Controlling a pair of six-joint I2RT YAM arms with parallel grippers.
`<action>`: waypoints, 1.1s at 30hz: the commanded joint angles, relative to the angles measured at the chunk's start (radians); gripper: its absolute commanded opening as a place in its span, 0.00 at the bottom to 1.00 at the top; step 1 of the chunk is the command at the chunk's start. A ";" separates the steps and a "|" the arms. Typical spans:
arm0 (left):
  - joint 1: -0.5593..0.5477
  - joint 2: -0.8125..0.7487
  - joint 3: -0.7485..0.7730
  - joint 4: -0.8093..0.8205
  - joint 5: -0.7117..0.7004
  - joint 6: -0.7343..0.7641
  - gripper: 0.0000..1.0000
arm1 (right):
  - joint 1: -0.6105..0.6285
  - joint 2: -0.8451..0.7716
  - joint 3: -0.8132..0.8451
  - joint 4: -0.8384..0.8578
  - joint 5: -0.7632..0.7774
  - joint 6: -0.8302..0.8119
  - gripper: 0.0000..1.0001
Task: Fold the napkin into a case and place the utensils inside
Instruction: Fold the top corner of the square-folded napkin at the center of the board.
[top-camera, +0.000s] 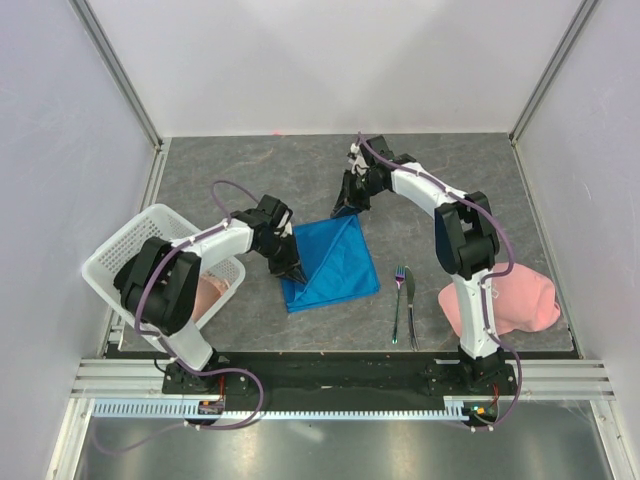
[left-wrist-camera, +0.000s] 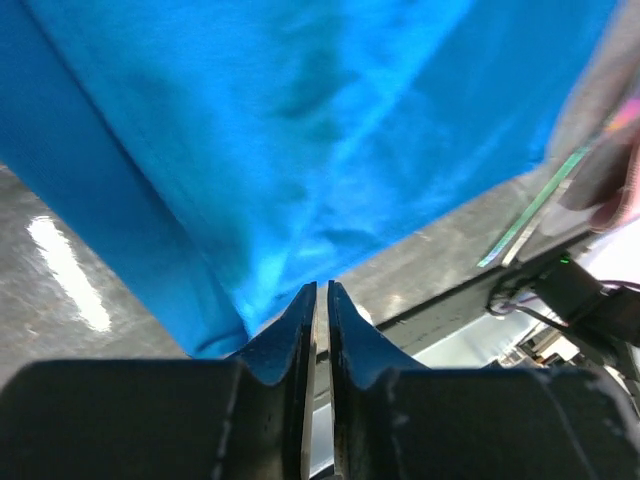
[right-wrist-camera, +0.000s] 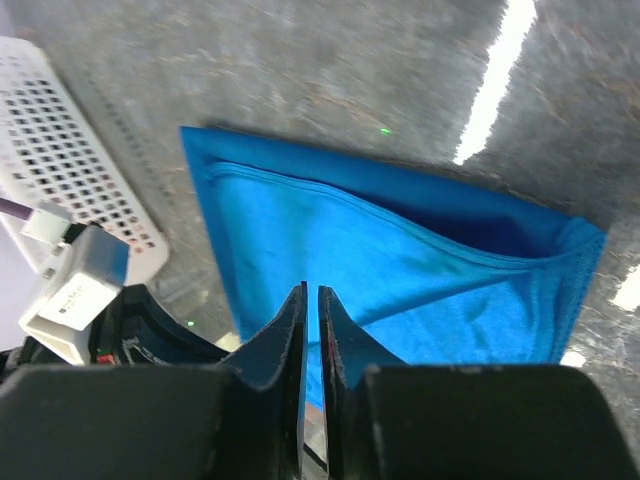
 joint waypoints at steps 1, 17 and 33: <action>-0.004 0.030 -0.047 0.014 -0.072 0.052 0.14 | -0.030 0.030 -0.053 0.050 0.038 -0.042 0.13; 0.111 0.028 0.203 -0.082 -0.191 0.137 0.37 | -0.021 -0.147 -0.114 -0.062 0.165 -0.065 0.50; 0.157 0.267 0.407 -0.062 -0.310 0.255 0.32 | 0.064 -0.311 -0.525 0.052 0.136 -0.048 0.11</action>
